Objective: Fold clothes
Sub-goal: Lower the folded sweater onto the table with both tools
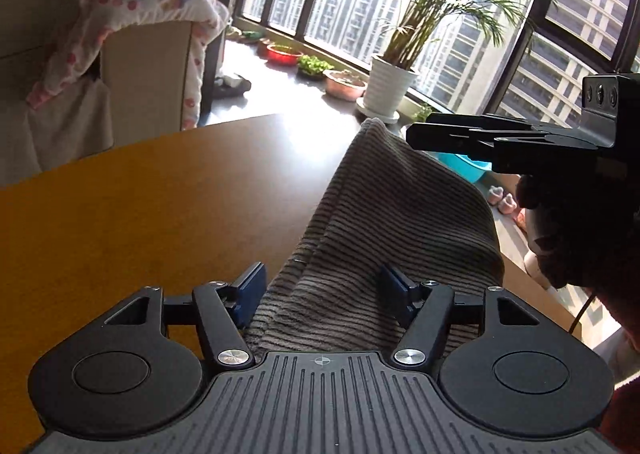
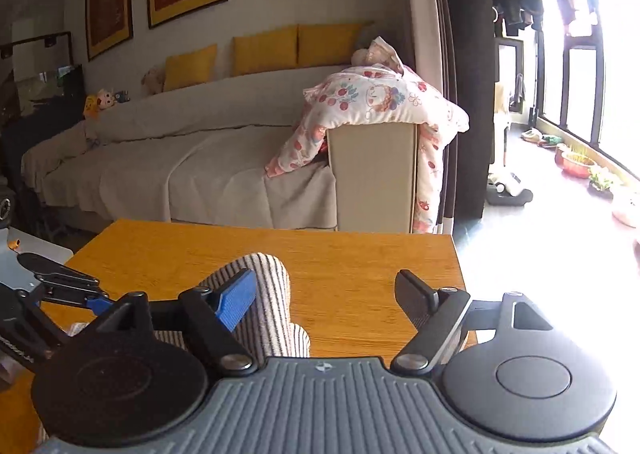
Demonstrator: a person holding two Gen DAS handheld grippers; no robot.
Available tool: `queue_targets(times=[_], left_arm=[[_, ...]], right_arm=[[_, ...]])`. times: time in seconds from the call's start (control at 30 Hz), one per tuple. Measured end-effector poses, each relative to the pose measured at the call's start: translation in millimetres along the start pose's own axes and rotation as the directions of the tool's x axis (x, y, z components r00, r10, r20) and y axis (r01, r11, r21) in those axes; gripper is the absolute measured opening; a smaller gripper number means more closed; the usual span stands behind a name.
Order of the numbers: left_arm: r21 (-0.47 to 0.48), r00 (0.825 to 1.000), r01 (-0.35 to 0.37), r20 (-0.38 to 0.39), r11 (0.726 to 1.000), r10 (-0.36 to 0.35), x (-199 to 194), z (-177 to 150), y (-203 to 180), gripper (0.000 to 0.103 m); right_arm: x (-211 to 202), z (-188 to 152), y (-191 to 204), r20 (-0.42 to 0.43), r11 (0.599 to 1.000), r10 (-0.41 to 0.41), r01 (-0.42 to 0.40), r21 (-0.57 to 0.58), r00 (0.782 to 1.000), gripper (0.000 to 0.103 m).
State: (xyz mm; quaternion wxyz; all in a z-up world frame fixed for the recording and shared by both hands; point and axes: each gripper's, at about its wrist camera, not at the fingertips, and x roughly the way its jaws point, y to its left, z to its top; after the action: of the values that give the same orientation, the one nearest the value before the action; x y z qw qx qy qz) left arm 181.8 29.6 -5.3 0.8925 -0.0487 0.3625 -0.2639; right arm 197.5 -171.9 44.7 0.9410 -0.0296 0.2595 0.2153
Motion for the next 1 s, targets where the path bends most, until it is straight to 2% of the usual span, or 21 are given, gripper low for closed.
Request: queue_targets(times=[0.13, 0.2, 0.27, 0.33, 0.4, 0.47, 0.53, 0.57, 0.63, 0.67, 0.7, 0.77, 0.87, 1.0], left_arm=[[-0.019, 1.000, 0.007, -0.004, 1.000, -0.007, 3, -1, 4, 0.070], [-0.028, 1.000, 0.012, -0.007, 1.000, -0.013, 5, -2, 6, 0.074], [-0.037, 1.000, 0.023, -0.012, 0.999, -0.023, 5, -4, 8, 0.076], [-0.055, 0.999, 0.033, -0.009, 0.998, -0.034, 5, -7, 11, 0.076], [-0.077, 0.999, 0.044, -0.003, 0.996, -0.045, 5, -9, 15, 0.076], [-0.098, 0.998, 0.056, 0.004, 0.994, -0.056, 5, -11, 18, 0.078], [-0.119, 0.998, 0.065, 0.009, 0.991, -0.065, 6, -14, 21, 0.080], [-0.129, 0.998, 0.070, 0.011, 0.989, -0.069, 5, -15, 21, 0.080], [-0.143, 0.997, 0.077, 0.015, 0.987, -0.075, 3, -19, 22, 0.080], [-0.144, 0.997, 0.074, 0.016, 0.987, -0.073, 0, -22, 20, 0.079], [-0.144, 0.997, 0.072, 0.016, 0.987, -0.070, -4, -25, 18, 0.078], [-0.146, 0.998, 0.067, 0.017, 0.987, -0.065, -10, -31, 15, 0.075], [-0.138, 0.997, 0.077, 0.015, 0.987, -0.076, -26, -44, 3, 0.074], [-0.131, 0.991, 0.133, 0.019, 0.982, -0.132, -38, -62, -23, 0.073]], right_arm=[[40, -22, 16, -0.088, 0.976, -0.139, 0.122, -0.181, 0.986, 0.077], [32, -18, 12, -0.091, 0.983, -0.138, 0.125, -0.133, 0.986, 0.077], [8, -14, 5, -0.072, 0.993, -0.109, 0.105, -0.060, 0.991, 0.077], [-20, -16, -3, -0.078, 0.998, -0.047, 0.050, 0.032, 0.996, 0.079], [-43, -22, -11, -0.091, 0.990, 0.026, -0.013, 0.139, 0.995, 0.086], [-60, -35, -20, -0.123, 0.956, 0.118, -0.079, 0.284, 0.985, 0.086], [-68, -52, -29, -0.156, 0.890, 0.215, -0.128, 0.437, 0.964, 0.086], [-66, -65, -31, -0.169, 0.840, 0.275, -0.151, 0.522, 0.947, 0.086], [-62, -80, -30, -0.174, 0.782, 0.335, -0.171, 0.599, 0.926, 0.081], [-57, -80, -26, -0.181, 0.795, 0.328, -0.167, 0.583, 0.927, 0.067], [-53, -80, -22, -0.189, 0.807, 0.321, -0.164, 0.567, 0.928, 0.058], [-43, -74, -16, -0.192, 0.835, 0.301, -0.161, 0.525, 0.934, 0.058], [-28, -57, -8, -0.180, 0.898, 0.237, -0.144, 0.417, 0.955, 0.058], [-8, -37, 6, -0.178, 0.949, 0.182, -0.125, 0.290, 0.967, 0.059]])
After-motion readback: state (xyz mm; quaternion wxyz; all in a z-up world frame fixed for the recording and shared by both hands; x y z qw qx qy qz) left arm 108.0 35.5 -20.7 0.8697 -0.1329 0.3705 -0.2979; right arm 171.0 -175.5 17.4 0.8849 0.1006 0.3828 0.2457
